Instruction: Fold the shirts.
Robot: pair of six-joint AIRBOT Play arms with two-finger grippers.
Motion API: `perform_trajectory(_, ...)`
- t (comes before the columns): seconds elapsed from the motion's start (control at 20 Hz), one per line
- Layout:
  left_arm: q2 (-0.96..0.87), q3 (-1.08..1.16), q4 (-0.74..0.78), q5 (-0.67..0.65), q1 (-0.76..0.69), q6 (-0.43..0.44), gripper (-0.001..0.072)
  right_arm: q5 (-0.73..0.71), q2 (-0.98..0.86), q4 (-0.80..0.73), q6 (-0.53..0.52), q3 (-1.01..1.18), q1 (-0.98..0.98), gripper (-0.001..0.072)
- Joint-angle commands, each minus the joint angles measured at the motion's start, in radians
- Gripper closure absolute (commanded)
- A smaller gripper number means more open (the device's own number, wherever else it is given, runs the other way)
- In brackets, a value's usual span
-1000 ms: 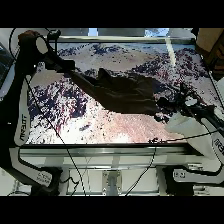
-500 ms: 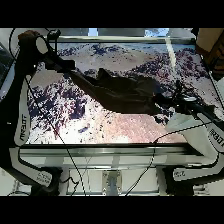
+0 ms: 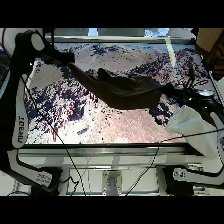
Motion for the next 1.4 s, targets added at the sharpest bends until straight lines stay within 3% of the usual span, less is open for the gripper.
perform_trajectory(0.0,0.095,0.060,-0.064,0.169,0.001,-0.011,0.0700,0.116,0.202,-0.050,0.030,0.058,-0.081,0.0680)
perform_trajectory(0.4,0.570,0.059,0.034,0.031,0.001,0.031,0.0700,0.439,0.694,-0.159,0.135,0.461,-0.395,0.0681)
perform_trajectory(0.5,0.682,0.059,0.057,0.048,0.001,0.043,0.0701,0.399,0.756,-0.271,0.185,0.581,-0.443,0.0682)
perform_trajectory(0.7,0.766,0.057,0.181,-0.030,0.001,0.037,0.0702,0.306,0.737,-0.282,0.184,0.698,-0.443,0.0682)
perform_trajectory(0.85,0.713,-0.032,0.157,-0.107,0.001,0.038,0.0701,0.383,0.622,-0.150,0.184,0.697,-0.442,0.0682)
perform_trajectory(1.0,0.581,-0.166,0.150,-0.088,0.001,0.039,0.0701,0.427,0.457,-0.077,0.183,0.632,-0.395,0.0681)
perform_trajectory(1.2,0.301,-0.216,0.216,0.161,0.001,0.019,0.0701,0.360,0.215,-0.256,0.183,0.454,-0.126,0.0681)
perform_trajectory(1.35,0.060,-0.200,0.287,0.430,0.002,-0.107,0.0702,0.146,-0.003,-0.464,0.220,0.393,0.090,0.0682)
